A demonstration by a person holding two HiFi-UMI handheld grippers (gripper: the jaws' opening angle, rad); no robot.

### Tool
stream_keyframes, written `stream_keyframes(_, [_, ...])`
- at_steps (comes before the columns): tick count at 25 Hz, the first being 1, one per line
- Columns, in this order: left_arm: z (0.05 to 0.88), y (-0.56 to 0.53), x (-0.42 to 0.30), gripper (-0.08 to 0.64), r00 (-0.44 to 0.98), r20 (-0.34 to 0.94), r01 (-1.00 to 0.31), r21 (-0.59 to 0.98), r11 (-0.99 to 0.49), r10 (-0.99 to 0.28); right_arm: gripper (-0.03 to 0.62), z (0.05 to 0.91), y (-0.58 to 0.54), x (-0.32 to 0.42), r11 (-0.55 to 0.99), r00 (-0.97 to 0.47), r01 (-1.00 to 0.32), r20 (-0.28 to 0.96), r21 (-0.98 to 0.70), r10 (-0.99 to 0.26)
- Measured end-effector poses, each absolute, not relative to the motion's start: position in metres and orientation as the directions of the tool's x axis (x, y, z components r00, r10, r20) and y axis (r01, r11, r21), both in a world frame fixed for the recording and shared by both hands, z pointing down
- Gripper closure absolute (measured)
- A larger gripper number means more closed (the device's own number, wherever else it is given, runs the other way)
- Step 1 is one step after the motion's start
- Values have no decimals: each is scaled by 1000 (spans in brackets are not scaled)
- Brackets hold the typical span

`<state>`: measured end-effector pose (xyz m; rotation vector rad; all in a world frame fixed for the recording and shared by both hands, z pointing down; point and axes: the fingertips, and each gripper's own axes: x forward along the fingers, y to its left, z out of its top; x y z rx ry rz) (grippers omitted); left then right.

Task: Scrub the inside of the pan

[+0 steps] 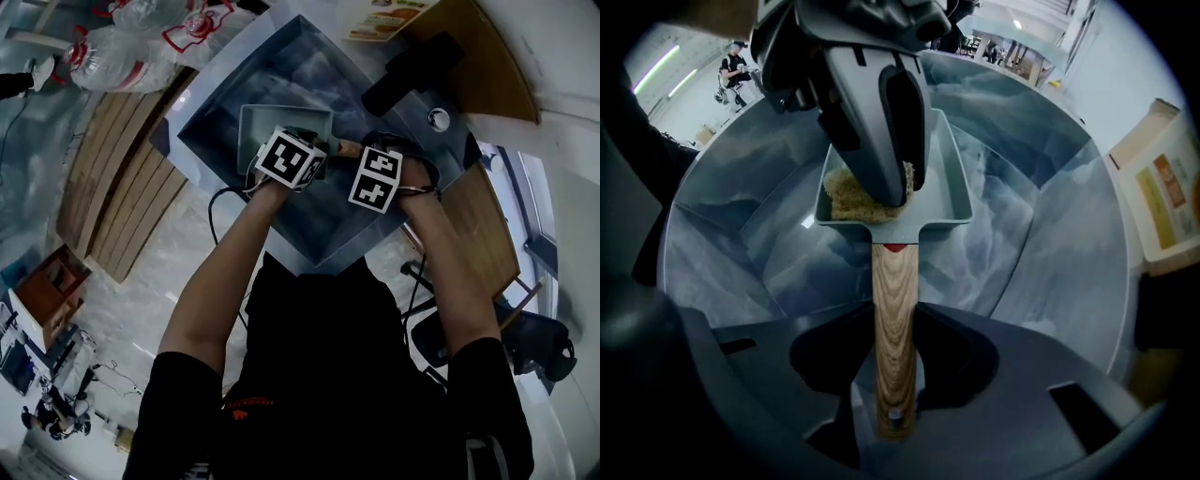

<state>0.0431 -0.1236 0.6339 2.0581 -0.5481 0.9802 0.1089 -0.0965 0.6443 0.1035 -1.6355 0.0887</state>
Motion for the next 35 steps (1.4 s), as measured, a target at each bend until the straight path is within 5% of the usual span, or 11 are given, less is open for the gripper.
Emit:
stream_keyframes(20, [664,-144,-54,440,324,945,-680,257,-686,32,456,644,-97,110,992,-58,-123,998,-4,-3])
stream_keyframes(35, [611,-148,-45,439,469,875,-677,269,-685,-121,456,643,-97,109,991,-47,-135,999,8,-14])
